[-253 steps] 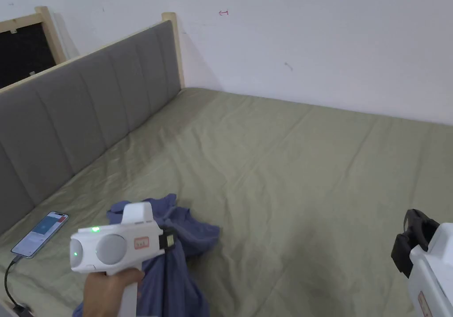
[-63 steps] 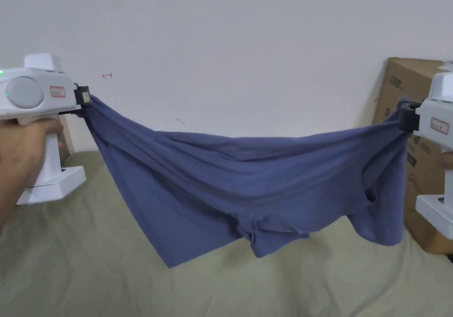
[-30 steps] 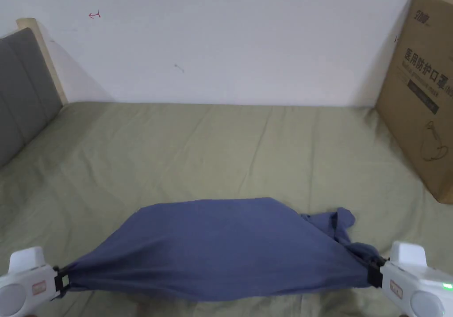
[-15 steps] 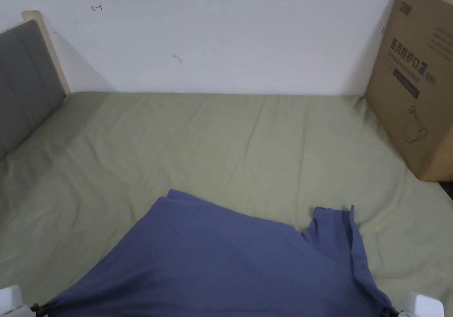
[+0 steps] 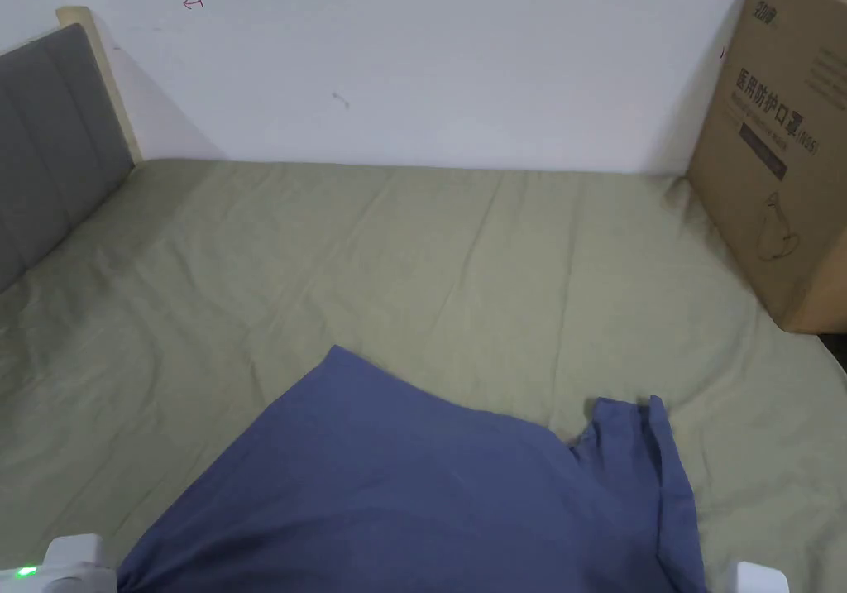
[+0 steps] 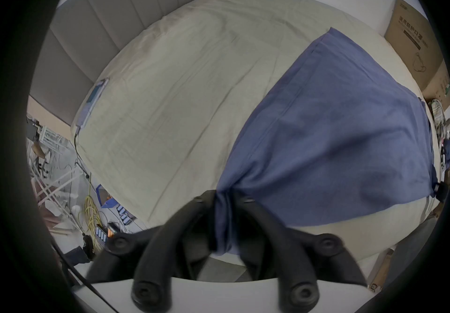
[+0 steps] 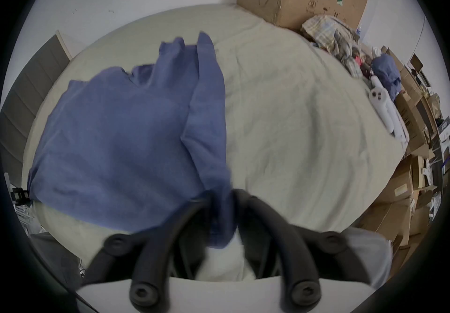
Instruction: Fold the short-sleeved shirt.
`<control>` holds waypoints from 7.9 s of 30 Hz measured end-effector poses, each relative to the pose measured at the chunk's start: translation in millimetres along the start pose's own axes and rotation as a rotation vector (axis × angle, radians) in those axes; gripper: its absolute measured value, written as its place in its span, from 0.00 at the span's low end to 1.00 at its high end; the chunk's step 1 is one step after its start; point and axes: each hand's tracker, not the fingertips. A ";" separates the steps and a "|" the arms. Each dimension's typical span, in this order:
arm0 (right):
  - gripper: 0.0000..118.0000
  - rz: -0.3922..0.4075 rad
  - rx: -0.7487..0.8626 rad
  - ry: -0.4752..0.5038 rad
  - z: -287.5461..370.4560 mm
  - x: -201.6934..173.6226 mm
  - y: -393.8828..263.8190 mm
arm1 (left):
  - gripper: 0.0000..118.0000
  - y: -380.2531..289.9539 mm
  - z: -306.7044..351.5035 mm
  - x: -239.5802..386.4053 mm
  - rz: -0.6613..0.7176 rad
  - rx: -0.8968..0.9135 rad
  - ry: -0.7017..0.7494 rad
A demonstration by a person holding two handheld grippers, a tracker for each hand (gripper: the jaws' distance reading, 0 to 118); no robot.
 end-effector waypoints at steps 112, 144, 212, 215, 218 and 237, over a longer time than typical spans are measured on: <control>0.04 0.216 0.814 0.158 203.6 -74.9 286.9 | 0.02 272.6 252.2 52.1 -0.026 0.741 -0.324; 0.04 0.113 0.946 0.327 191.3 -80.2 453.8 | 0.02 436.2 225.6 98.5 0.058 0.853 -0.298; 0.70 0.040 0.612 0.152 172.8 -62.5 43.3 | 0.81 15.2 169.3 50.4 0.074 0.656 -0.336; 0.69 0.041 0.746 0.152 209.1 -69.2 59.3 | 0.80 24.8 204.7 59.2 0.083 0.811 -0.318; 0.65 0.066 0.852 0.113 232.4 -76.7 68.5 | 0.70 29.7 226.0 70.0 0.065 0.951 -0.268; 0.00 0.086 0.893 0.086 227.9 -84.3 67.4 | 0.00 31.1 186.4 69.5 -0.067 0.775 -0.267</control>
